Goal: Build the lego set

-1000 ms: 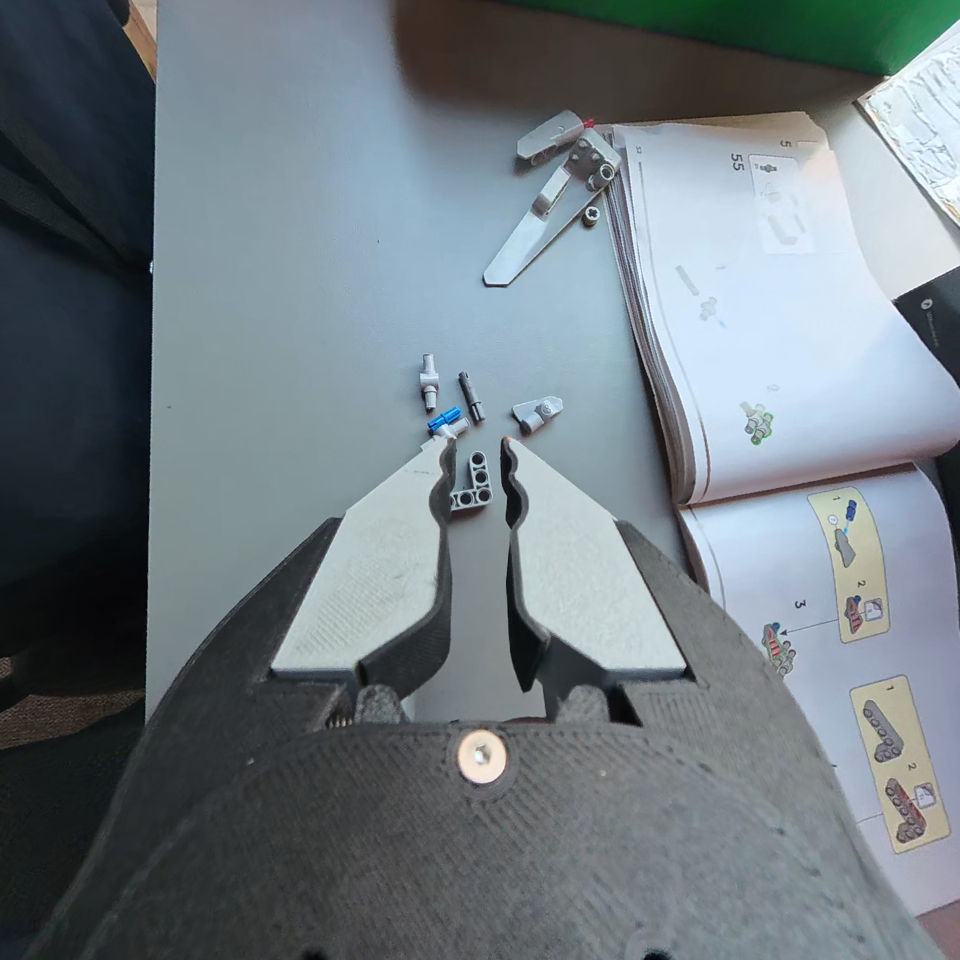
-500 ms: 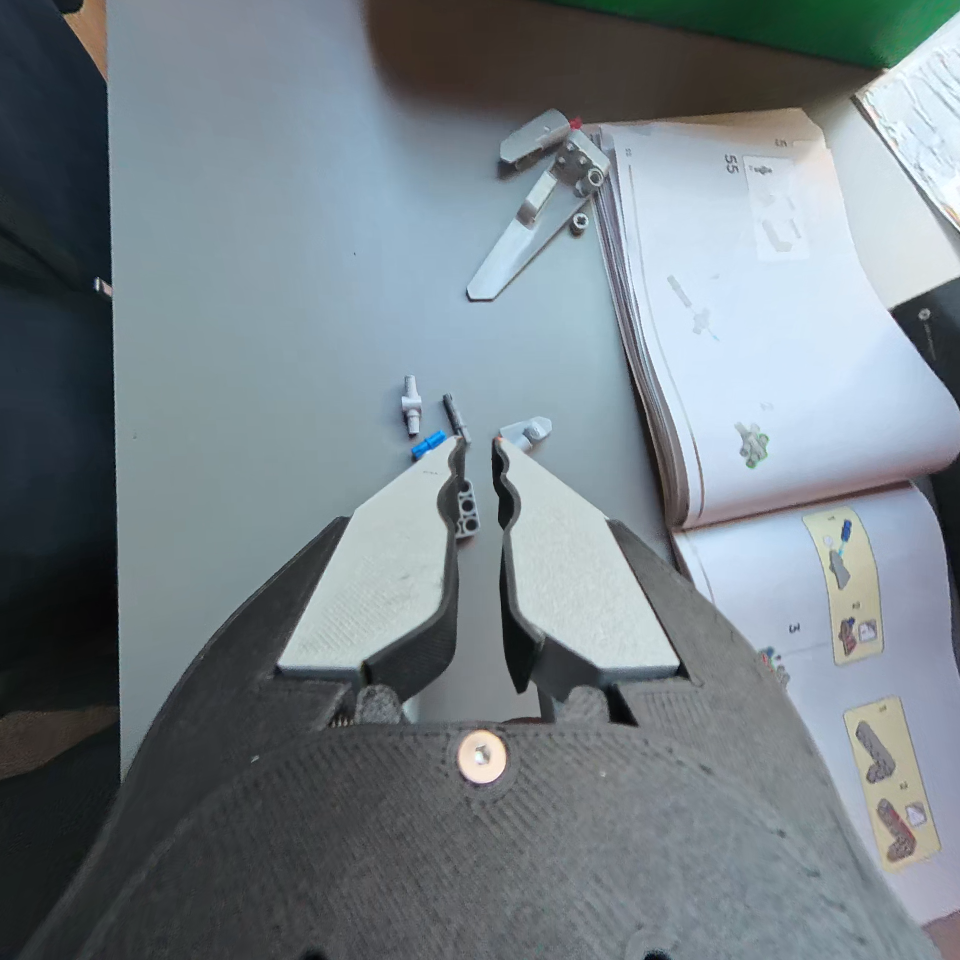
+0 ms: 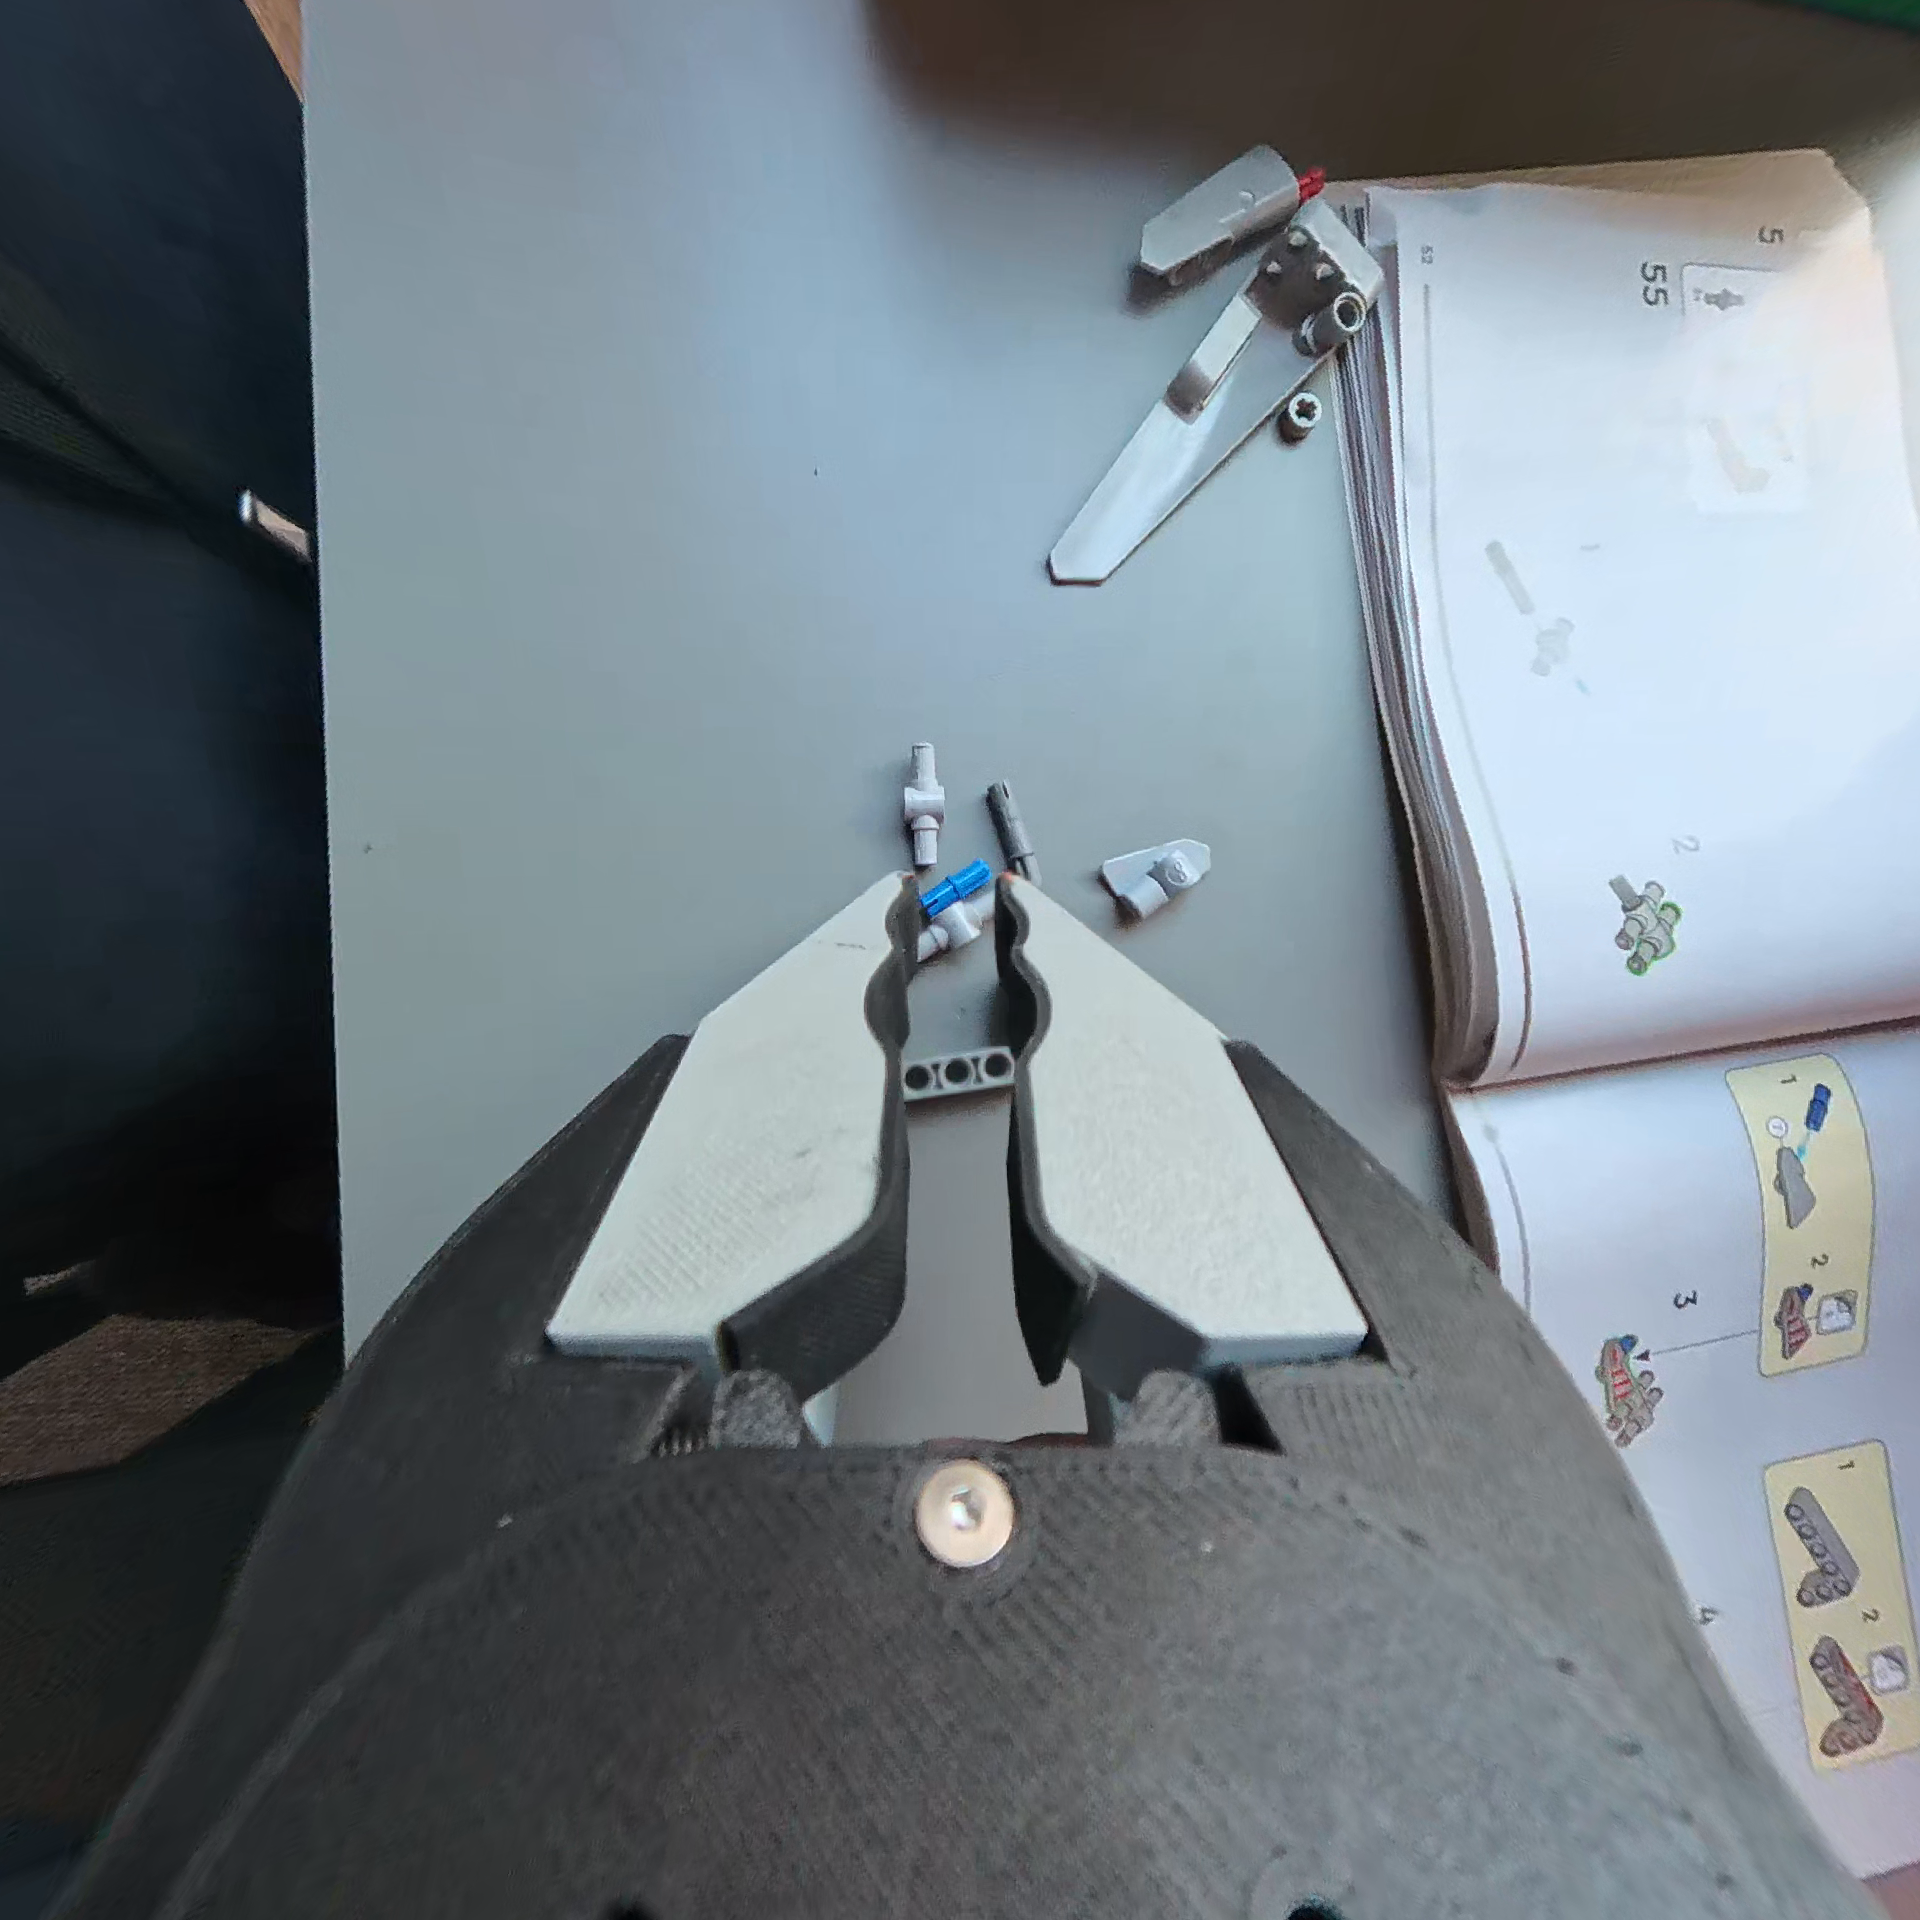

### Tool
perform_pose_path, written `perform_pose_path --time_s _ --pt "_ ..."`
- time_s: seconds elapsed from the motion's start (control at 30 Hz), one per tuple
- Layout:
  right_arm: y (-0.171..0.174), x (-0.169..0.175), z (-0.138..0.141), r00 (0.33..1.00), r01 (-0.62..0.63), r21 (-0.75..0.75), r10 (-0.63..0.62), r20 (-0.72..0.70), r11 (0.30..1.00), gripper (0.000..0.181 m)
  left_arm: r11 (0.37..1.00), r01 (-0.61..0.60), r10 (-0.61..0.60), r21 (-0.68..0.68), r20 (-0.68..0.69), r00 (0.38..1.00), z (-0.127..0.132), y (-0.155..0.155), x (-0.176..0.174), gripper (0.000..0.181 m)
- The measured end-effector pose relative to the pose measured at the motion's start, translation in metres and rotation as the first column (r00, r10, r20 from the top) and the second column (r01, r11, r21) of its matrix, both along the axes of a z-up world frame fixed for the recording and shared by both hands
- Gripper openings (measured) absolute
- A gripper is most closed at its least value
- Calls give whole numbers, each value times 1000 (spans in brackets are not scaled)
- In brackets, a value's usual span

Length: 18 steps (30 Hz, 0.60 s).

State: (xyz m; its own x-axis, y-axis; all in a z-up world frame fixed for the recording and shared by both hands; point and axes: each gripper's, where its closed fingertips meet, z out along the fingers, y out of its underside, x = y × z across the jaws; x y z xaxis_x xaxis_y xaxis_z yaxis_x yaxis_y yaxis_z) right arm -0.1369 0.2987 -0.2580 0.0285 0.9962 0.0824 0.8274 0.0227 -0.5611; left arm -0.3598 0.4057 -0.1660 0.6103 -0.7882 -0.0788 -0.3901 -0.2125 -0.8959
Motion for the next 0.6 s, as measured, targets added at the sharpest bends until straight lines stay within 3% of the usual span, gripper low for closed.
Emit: perform_pose_path --time_s 0.2,0.6 --pt "-3 -13 5 999 -40 8 40 -16 999 11 1000 -13 13 7 9 1000 2 2 -3 17" --pt "-10 -28 -14 994 -94 15 93 59 995 5 999 -29 27 37 49 998 12 2 -5 12"
